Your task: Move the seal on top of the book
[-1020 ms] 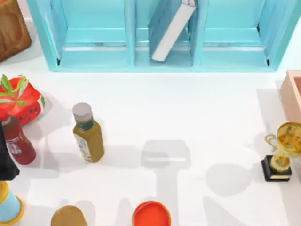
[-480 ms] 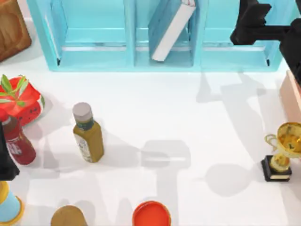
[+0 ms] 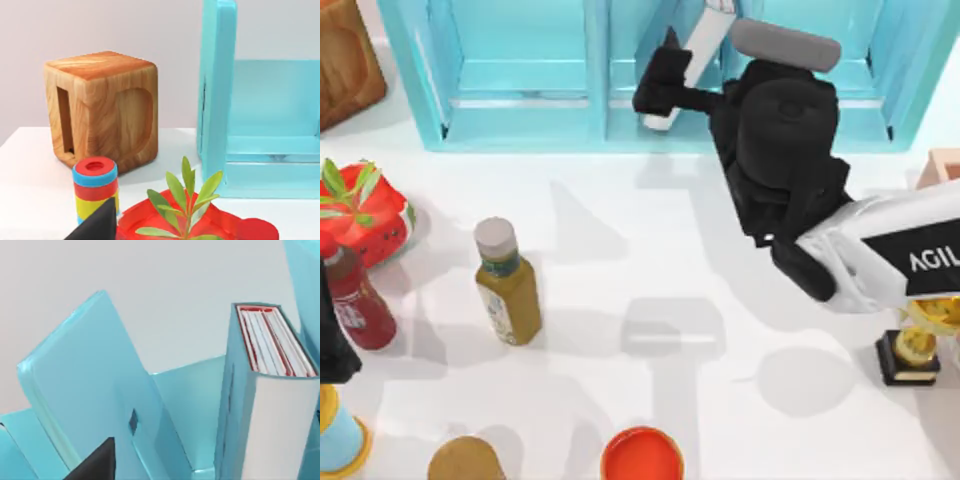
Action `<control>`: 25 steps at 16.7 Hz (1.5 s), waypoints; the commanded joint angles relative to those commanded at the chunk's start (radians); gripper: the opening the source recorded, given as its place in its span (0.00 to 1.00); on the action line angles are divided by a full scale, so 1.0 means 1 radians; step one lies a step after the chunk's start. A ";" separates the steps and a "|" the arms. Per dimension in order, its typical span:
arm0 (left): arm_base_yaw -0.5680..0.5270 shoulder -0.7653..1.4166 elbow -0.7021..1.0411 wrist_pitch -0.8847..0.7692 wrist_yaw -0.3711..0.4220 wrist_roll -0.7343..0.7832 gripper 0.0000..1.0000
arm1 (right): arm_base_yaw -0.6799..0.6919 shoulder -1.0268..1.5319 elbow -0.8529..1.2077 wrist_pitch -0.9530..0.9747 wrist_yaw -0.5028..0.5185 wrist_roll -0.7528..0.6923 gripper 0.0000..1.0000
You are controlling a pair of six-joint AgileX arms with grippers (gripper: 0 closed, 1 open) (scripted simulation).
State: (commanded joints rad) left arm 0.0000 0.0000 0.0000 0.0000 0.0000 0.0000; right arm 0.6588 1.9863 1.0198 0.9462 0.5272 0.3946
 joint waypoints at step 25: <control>0.000 0.000 0.000 0.000 0.000 0.000 1.00 | -0.088 0.540 0.592 -0.170 0.026 0.088 1.00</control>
State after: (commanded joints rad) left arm 0.0000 0.0000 0.0000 0.0000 0.0000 0.0000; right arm 0.5710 2.5264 1.6117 0.7757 0.5529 0.4823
